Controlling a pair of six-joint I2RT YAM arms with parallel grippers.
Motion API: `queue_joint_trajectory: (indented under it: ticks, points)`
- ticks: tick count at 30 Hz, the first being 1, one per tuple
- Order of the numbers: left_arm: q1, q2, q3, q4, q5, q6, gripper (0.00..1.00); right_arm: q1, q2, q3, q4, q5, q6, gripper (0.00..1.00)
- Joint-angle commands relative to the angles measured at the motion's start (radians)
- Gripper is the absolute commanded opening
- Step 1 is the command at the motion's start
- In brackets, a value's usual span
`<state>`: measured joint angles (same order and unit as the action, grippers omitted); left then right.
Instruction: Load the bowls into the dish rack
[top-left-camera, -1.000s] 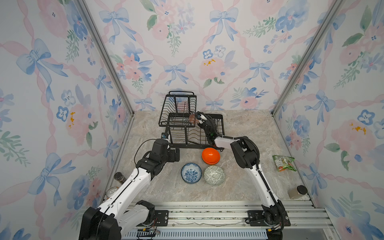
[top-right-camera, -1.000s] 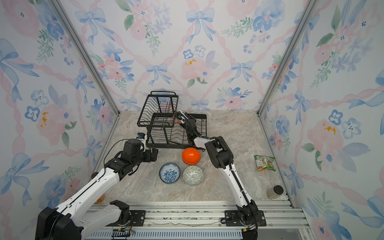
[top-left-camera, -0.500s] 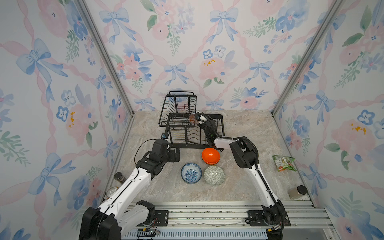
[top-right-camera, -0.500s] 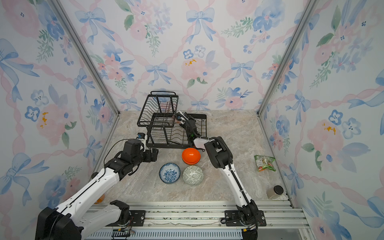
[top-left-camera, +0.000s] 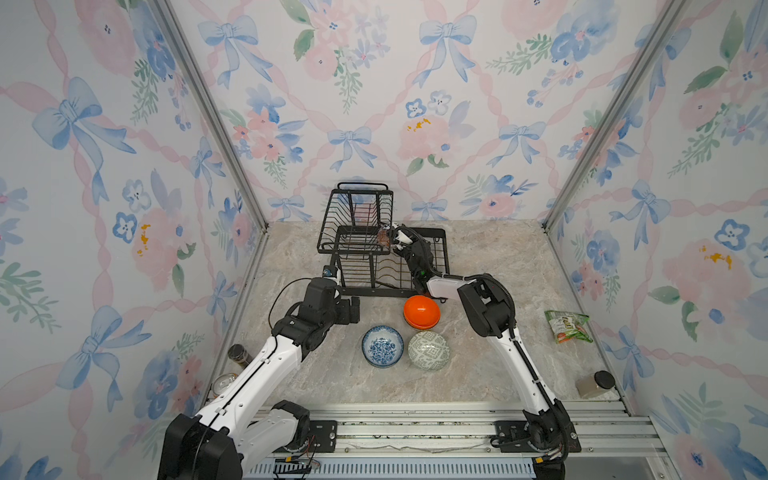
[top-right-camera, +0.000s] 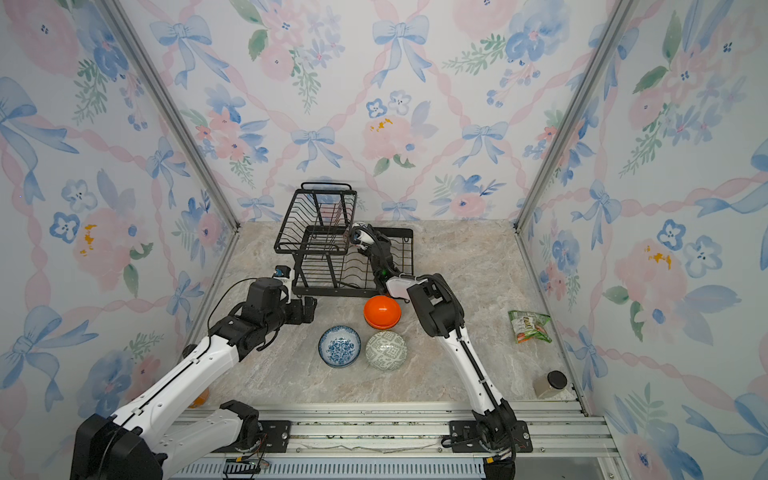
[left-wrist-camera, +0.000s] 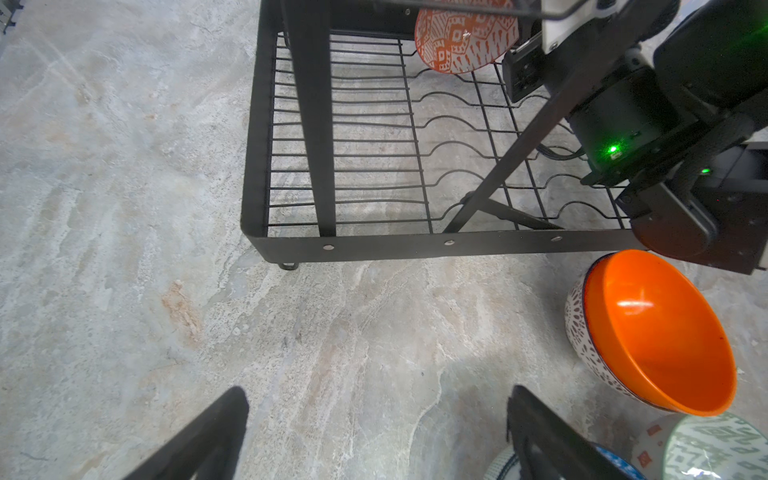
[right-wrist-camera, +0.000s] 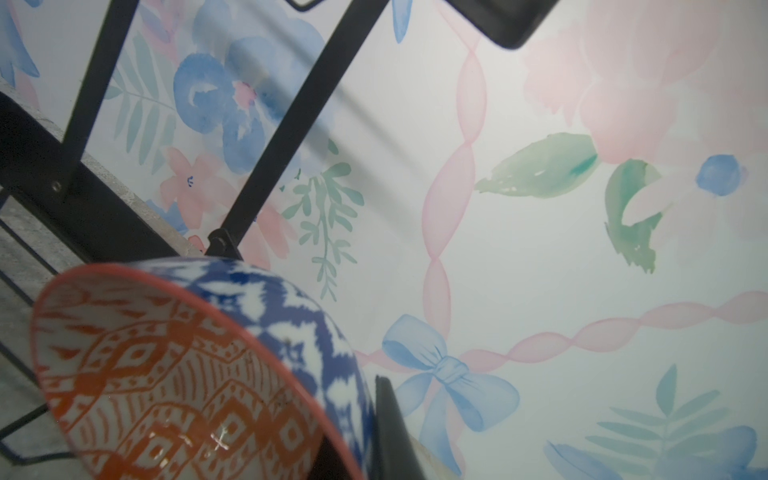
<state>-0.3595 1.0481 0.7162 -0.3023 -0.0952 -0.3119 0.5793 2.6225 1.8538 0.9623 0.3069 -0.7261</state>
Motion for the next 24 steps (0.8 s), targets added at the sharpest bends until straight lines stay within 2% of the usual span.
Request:
queue_joint_trajectory:
  ticks: [1,14,24]
  points:
    - [0.005,-0.003,-0.005,0.001,0.008,0.004,0.98,0.037,0.034,0.034,0.061,-0.032,-0.075,0.00]
    - [0.005,0.004,-0.005,0.002,0.008,0.004,0.98,0.037,0.049,0.052,0.118,0.005,-0.127,0.00]
    - [0.005,0.005,-0.005,0.001,0.009,0.005,0.98,0.030,0.061,0.060,0.024,-0.044,-0.139,0.00]
